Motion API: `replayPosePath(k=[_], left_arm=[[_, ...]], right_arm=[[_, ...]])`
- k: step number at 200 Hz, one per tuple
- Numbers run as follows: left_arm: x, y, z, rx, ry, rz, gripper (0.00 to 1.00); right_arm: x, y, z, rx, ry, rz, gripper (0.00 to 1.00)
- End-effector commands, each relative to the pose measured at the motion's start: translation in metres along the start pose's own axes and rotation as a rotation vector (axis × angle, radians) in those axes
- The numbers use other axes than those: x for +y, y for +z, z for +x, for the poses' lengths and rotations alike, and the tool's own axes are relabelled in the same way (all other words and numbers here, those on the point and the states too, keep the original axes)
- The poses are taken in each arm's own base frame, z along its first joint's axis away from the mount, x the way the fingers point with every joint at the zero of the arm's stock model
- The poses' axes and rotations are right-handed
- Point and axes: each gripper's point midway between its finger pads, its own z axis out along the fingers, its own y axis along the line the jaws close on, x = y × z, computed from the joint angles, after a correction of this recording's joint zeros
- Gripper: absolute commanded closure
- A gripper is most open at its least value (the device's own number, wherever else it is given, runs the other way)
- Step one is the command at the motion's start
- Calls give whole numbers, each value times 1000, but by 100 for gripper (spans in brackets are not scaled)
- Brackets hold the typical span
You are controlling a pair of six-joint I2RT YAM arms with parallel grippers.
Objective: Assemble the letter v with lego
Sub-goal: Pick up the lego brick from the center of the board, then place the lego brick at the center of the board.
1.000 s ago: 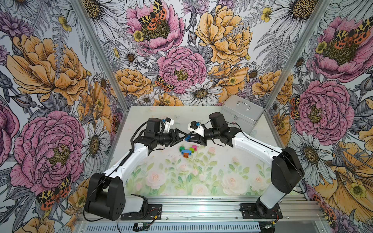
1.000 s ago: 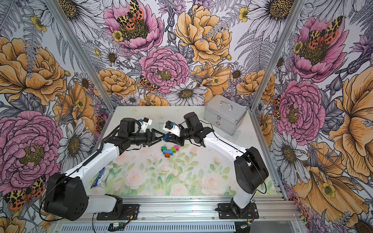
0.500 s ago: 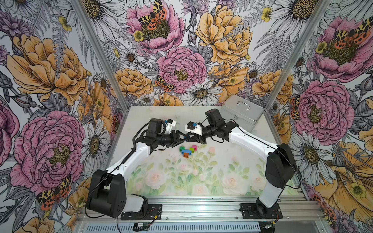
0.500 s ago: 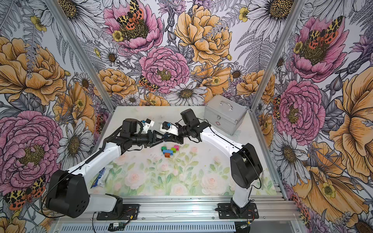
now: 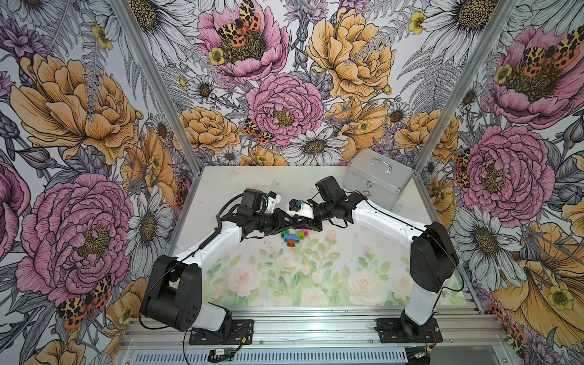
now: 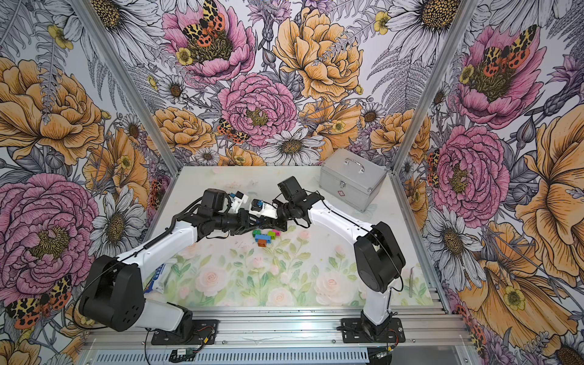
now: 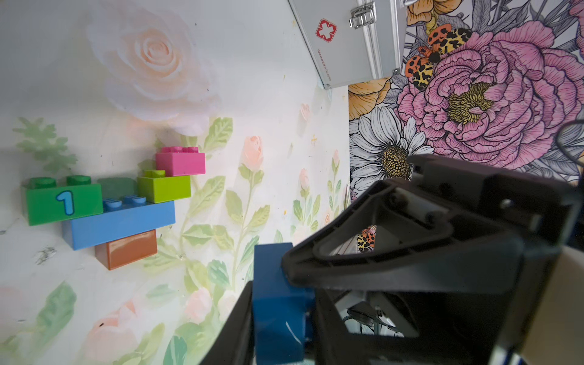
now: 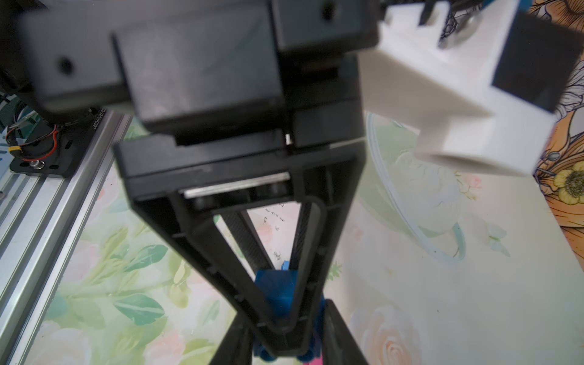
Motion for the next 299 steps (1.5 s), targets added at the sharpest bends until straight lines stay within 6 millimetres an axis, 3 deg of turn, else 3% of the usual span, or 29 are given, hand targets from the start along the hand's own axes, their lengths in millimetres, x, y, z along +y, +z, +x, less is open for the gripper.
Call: replayPosePath(k=[1,13,40,60,77,112,140,194,241,249,299], left_arm=[[4,2,-2,-3,-1,-39,77],[3,1,-3,-9,-7,-40,82],[15,-8,-12,-53,-73,-71,85],[40,-22,-24,-134,-169,-133,88],[58,-35,-35,-205,-237,-193,89],[78,-45,-57,-312,-287,-399,92],[90,-32,-75,-377,-320,-566,95],[96,-2,-88,-490,-406,-705,95],[112,15,-81,-485,-470,-753,91],[126,24,-75,-462,-489,-787,90],[138,38,-70,-415,-506,-811,77]], right_arm=[[-12,-3,-22,-29,-63,48,97],[-13,0,-19,-18,-61,53,89],[-18,1,-16,8,-37,82,55],[-24,-2,-10,40,-9,122,39],[-27,-6,2,79,29,159,33],[-25,-19,38,154,130,227,28],[-21,-32,63,214,219,330,28],[26,-48,53,106,125,379,25],[39,-49,60,92,132,392,25],[40,-49,60,90,131,390,25],[50,-46,68,93,133,369,25]])
